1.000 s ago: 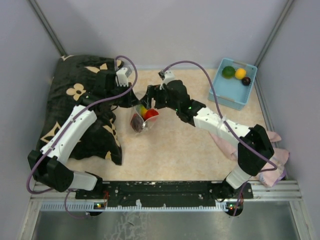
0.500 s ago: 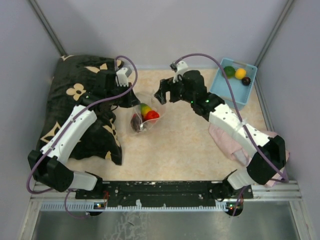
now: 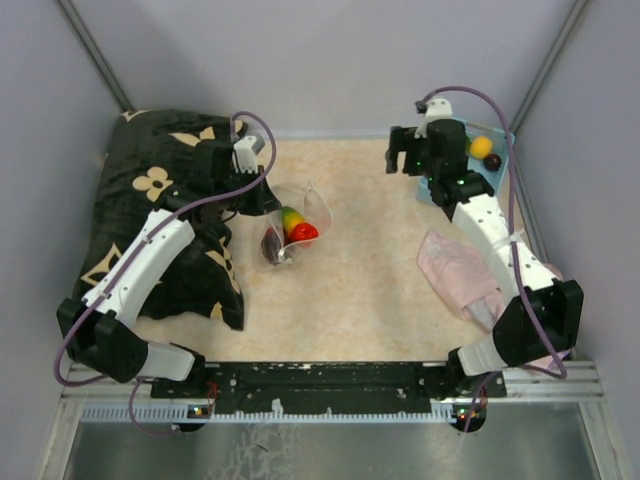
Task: Place the food in the zip-top bag and seal the zipper
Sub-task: Place the fake fruit in the zipper food storage bag, then pick up the fake fruit from the bin.
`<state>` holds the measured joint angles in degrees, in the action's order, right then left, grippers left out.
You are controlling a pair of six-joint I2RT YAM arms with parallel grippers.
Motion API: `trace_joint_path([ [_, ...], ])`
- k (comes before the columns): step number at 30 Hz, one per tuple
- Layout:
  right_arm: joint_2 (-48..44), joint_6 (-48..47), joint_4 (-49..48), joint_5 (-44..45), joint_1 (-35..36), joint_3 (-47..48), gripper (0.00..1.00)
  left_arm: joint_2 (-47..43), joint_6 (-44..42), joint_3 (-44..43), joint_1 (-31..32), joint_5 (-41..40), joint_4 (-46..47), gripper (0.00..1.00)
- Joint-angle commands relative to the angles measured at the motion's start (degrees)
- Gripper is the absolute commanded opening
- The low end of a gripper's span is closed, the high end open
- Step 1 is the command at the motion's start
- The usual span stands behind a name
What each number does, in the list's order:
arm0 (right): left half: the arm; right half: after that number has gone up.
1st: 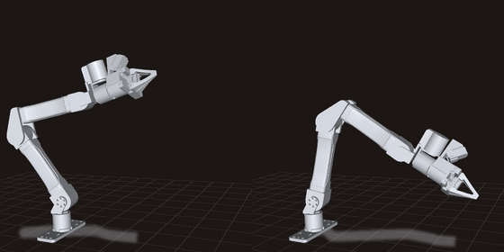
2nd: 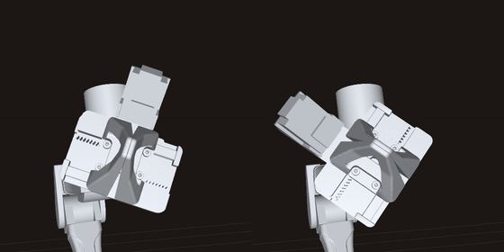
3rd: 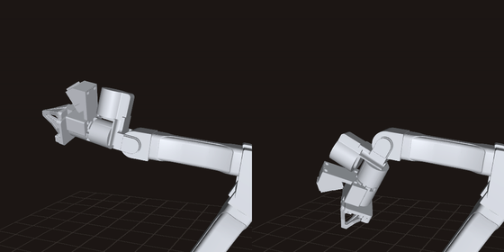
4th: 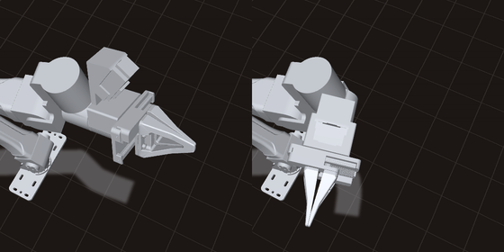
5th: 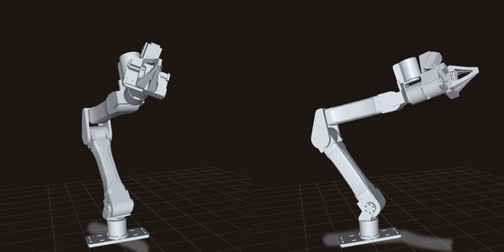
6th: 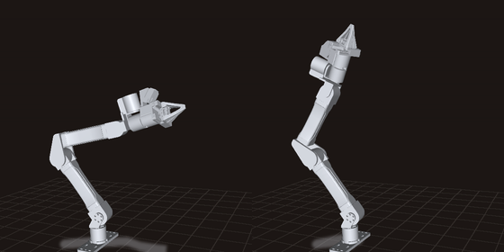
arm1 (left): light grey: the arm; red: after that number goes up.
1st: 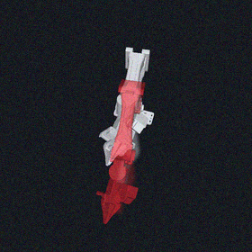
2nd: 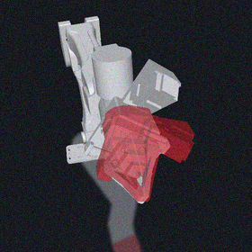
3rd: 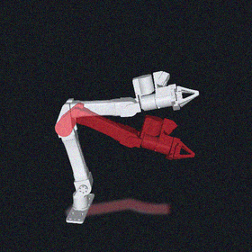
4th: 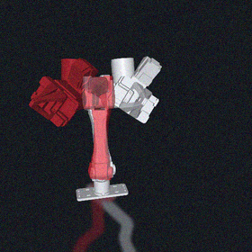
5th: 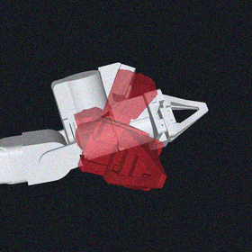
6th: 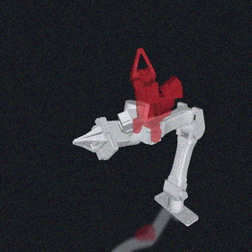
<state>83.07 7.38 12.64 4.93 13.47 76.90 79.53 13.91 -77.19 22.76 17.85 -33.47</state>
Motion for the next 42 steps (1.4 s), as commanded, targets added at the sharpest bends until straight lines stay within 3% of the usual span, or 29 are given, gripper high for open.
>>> trace_joint_path([
  [1, 3.8, -0.4, -11.1, 5.9, -6.6, -0.8, 0.85, 0.5, -0.1, 0.0, -0.1, 0.7, 1.1, 0.00],
  [10, 24.6, -1.5, -16.4, 5.1, -17.0, 10.2, 0.84, 3.1, -0.7, -0.2, -0.2, 0.1, 0.5, 0.00],
  [16, 34.2, -5.3, -16.7, 7.0, -18.0, 16.2, 0.84, 4.5, -0.7, -0.5, -0.2, 1.0, 0.1, 0.00],
  [23, 42.7, -13.5, -20.5, 1.5, -19.0, 22.2, 0.86, 5.6, -0.7, -0.5, -0.2, 1.0, 0.1, 0.00],
  [28, 48.3, -13.3, -13.6, -2.6, -19.2, 30.8, 0.87, 6.2, -0.7, -0.6, -0.2, 0.7, 0.1, 0.00],
  [33, 47.4, -9.3, -8.4, -4.7, -19.2, 27.8, 0.86, 6.1, -0.7, -0.6, -0.2, 0.8, -0.1, 0.00],
  [42, 37.2, -2.1, -6.2, -9.0, -19.2, 12.4, 0.86, 4.6, -0.4, -0.4, -0.2, 1.7, 0.4, 0.00],
])
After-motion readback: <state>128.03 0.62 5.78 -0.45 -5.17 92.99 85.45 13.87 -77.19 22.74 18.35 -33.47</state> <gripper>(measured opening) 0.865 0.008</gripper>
